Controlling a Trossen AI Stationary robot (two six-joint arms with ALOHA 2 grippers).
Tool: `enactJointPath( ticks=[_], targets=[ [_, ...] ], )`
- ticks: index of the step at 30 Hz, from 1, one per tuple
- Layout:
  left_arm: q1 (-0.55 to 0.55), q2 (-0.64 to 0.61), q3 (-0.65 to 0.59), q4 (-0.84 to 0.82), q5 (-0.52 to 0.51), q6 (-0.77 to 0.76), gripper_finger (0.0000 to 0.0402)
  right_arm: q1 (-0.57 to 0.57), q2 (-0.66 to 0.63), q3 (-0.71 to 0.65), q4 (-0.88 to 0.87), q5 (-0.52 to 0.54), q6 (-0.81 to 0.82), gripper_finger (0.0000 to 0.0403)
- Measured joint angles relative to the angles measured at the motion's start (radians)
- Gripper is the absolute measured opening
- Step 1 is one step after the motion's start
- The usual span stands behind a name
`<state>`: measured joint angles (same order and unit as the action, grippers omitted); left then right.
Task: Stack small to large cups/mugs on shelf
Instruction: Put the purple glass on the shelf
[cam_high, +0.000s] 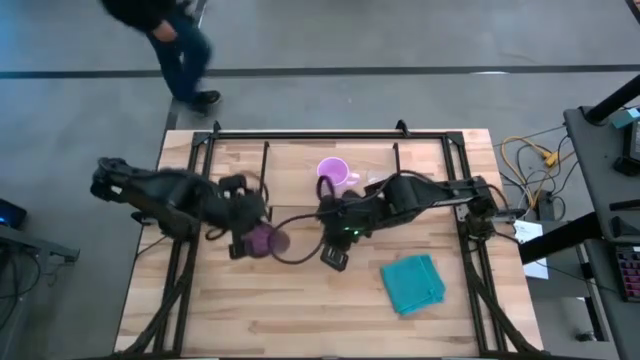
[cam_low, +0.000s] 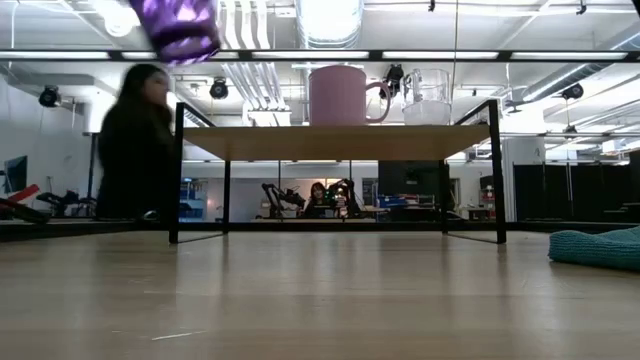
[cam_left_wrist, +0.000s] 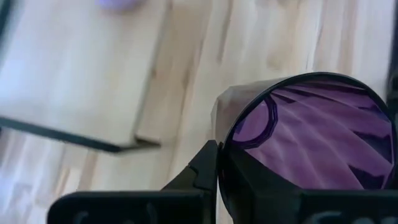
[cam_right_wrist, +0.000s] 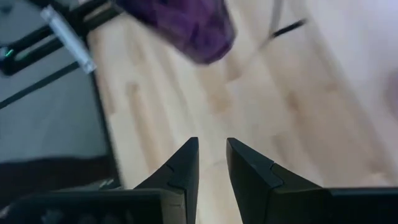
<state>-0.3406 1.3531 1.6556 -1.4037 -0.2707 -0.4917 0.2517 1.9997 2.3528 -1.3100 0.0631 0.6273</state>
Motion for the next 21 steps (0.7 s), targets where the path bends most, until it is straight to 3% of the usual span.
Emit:
enactJointPath(
  ticks=[5, 10, 16, 21],
  targets=[
    [0.113, 0.001, 0.105, -0.001, 0.001, 0.111, 0.0000, 0.016, -0.063, 0.001, -0.003, 0.135, 0.000, 0.0077],
    [0.278, 0.002, 0.134, -0.001, 0.006, 0.238, 0.0000, 0.028, -0.107, 0.001, -0.002, 0.222, 0.000, 0.0077],
    [0.502, 0.023, 0.117, 0.001, 0.140, 0.347, 0.0000, 0.027, -0.118, 0.001, -0.003, 0.239, 0.000, 0.0077],
    [0.640, 0.088, 0.131, 0.025, 0.167, 0.432, 0.0000, 0.028, -0.115, 0.000, -0.030, 0.245, 0.002, 0.0077]
  ],
)
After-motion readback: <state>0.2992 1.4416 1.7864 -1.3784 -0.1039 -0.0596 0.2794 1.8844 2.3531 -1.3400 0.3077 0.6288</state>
